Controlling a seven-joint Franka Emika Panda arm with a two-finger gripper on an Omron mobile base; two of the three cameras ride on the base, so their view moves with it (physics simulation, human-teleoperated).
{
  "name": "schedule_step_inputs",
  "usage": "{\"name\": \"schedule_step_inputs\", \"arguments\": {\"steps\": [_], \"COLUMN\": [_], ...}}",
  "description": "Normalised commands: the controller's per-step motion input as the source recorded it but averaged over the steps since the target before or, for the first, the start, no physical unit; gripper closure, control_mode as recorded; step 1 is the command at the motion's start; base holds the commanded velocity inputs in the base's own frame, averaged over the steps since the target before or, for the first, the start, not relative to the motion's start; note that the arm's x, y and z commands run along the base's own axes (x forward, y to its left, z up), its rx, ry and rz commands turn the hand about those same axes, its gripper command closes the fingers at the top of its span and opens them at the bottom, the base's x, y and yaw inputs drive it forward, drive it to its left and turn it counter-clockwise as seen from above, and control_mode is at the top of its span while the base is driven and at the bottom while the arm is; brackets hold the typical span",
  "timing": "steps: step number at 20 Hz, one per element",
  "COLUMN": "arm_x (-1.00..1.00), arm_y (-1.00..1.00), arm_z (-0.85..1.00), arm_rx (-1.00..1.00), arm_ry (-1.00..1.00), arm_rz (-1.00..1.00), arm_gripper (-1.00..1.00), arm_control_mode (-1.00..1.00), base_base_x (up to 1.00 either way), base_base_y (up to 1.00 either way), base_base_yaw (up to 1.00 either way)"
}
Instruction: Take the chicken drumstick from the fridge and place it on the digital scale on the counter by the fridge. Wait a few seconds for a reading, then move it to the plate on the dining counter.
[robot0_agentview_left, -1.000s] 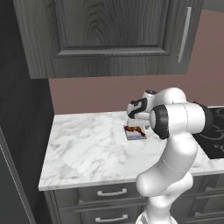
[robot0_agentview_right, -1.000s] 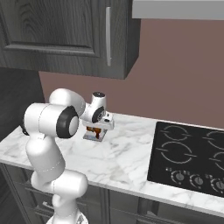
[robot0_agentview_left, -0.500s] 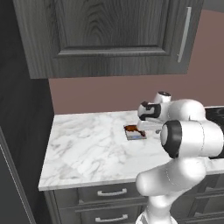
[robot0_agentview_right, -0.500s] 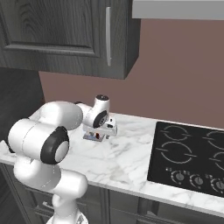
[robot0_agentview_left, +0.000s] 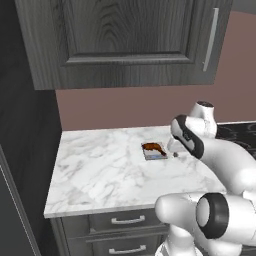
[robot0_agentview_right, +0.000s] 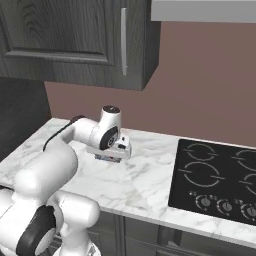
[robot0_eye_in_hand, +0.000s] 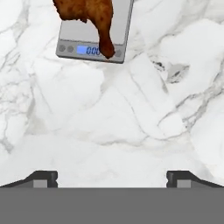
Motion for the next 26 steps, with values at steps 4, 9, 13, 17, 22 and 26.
{"name": "schedule_step_inputs", "arguments": {"steps": [4,9,13,17,22,26], "arm_x": [-0.87,-0.80,-0.70,-0.53,-0.16,0.00], "arm_y": [0.13,0.51,0.45,0.02,0.00,0.00], "arm_z": [0.66,0.71,0.70,0.33,0.18,0.00], "arm_rx": [0.00,-0.03,-0.06,0.00,0.00,0.00], "arm_ry": [0.00,-0.02,0.00,-0.01,-0.04,0.00], "arm_rz": [0.01,0.00,0.00,0.07,0.03,0.00], "arm_gripper": [-1.00,-1.00,-1.00,-1.00,-1.00,-1.00], "arm_control_mode": [-1.00,-1.00,-1.00,-1.00,-1.00,-1.00], "base_base_x": [0.00,0.00,0.00,0.00,0.00,0.00], "base_base_y": [0.00,0.00,0.00,0.00,0.00,0.00], "base_base_yaw": [0.00,0.00,0.00,0.00,0.00,0.00]}}
